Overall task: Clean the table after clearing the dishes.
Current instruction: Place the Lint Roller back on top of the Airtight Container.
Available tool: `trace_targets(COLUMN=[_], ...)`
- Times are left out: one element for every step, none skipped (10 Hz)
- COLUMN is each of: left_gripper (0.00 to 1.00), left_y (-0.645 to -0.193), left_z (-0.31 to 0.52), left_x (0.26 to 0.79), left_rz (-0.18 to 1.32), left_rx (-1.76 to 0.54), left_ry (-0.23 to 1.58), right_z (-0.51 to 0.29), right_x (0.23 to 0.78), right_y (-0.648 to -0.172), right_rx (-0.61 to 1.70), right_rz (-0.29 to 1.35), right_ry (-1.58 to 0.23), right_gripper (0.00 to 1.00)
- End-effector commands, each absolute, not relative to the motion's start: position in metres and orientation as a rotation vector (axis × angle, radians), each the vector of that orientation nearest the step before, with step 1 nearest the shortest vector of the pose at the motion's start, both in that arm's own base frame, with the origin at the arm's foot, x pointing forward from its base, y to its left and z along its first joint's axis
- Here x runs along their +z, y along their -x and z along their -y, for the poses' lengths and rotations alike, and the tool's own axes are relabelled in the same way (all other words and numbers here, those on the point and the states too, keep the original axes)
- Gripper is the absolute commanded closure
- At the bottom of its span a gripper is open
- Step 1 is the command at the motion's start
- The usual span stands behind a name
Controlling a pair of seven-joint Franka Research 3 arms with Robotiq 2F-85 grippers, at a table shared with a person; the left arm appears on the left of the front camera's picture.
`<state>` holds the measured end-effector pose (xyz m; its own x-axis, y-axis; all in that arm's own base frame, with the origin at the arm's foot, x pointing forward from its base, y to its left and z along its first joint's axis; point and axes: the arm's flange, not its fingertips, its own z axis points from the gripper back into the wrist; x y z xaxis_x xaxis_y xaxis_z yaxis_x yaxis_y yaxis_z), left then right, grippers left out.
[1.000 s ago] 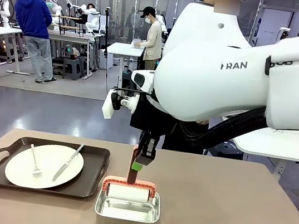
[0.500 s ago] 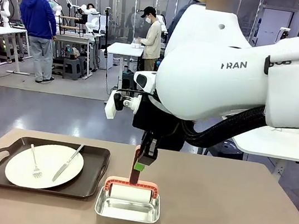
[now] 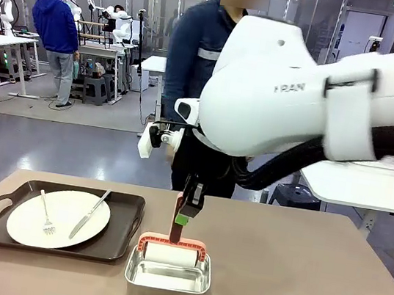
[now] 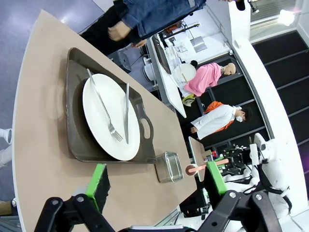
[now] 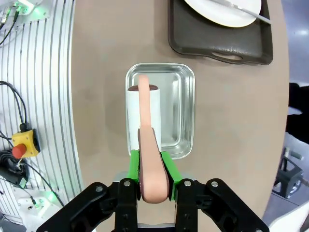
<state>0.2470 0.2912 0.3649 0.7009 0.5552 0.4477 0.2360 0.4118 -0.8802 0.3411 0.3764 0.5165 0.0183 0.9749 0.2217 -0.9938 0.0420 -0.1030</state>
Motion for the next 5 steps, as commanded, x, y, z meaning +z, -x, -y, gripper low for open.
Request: trace_targets(left_gripper=[0.0,0.0,0.0,0.0,0.0], left_y=[-0.245,-0.245,-0.245,-0.245,-0.245], left_z=[-0.292,-0.292,-0.292,-0.292,-0.292], left_x=[0.366,0.366,0.366,0.366,0.366], left_rz=[0.816,0.816,0.816,0.816,0.816], left_rx=[0.227,0.227,0.227,0.227,0.227], left_ry=[1.161,1.161,1.161,1.161,1.161], right_z=[-0.395,-0.4,-0.404,-0.407,-0.41], right_x=[0.51,0.504,0.497,0.491,0.483], right_y=[-0.367,-0.379,-0.394,-0.407,-0.422], right_rx=[1.512,1.511,1.515,1.516,1.514], right_rz=[0.211,0.196,0.157,0.126,0.087], right_ry=[-0.063,-0.088,-0.091,-0.105,-0.138], right_gripper=[0.78,0.78,0.78,0.78,0.78])
